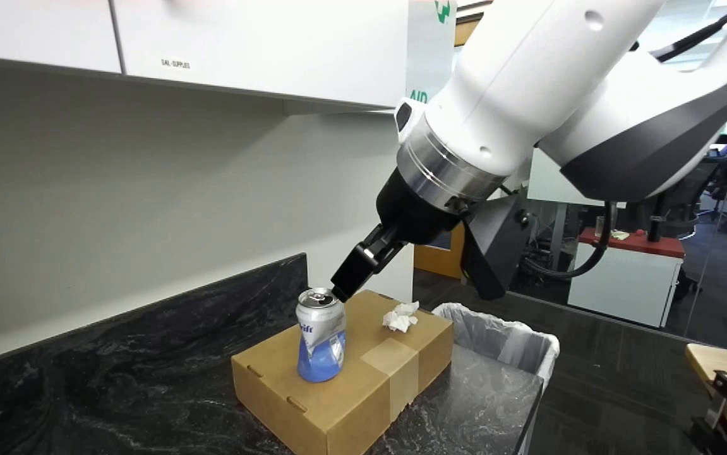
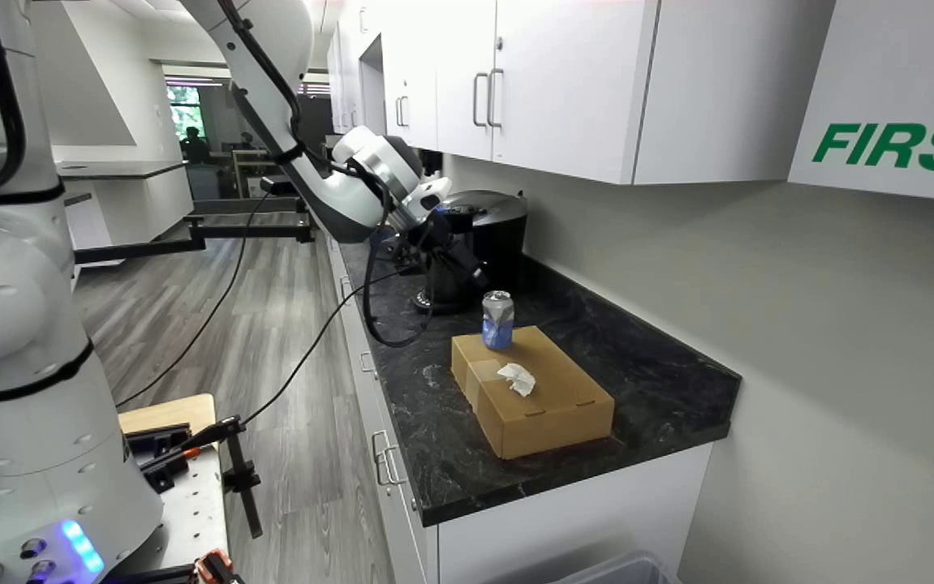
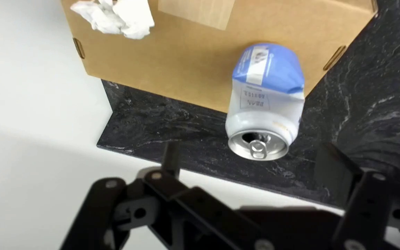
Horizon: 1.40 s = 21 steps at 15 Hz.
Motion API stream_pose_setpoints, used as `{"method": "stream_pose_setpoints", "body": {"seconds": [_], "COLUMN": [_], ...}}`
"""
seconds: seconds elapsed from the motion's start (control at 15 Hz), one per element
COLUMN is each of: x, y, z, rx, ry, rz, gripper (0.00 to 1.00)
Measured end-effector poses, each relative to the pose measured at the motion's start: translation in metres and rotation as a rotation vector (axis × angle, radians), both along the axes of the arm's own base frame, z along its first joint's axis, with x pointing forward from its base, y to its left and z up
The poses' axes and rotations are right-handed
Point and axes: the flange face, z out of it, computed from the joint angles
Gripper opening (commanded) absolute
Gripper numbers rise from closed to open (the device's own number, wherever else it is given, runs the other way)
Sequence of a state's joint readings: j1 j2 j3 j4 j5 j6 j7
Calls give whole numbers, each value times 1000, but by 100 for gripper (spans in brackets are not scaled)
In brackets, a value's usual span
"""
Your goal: Put the blue can in the bin, place the white paper from the top of the box in the bin
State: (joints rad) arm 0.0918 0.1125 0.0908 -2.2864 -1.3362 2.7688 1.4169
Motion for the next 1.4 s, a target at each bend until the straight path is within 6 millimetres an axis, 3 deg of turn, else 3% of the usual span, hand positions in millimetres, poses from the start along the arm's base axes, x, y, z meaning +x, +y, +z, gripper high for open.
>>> {"method": "stream_pose_setpoints", "body": {"seconds": [0.33, 1.0, 1.4], "x": [20, 10, 16], "y": [-11, -37, -45], "z": [2, -48, -49], "rx": [63, 339, 410], "ry": [-102, 60, 70], "rz": [-41, -125, -134], "gripper": [100, 100, 100]}}
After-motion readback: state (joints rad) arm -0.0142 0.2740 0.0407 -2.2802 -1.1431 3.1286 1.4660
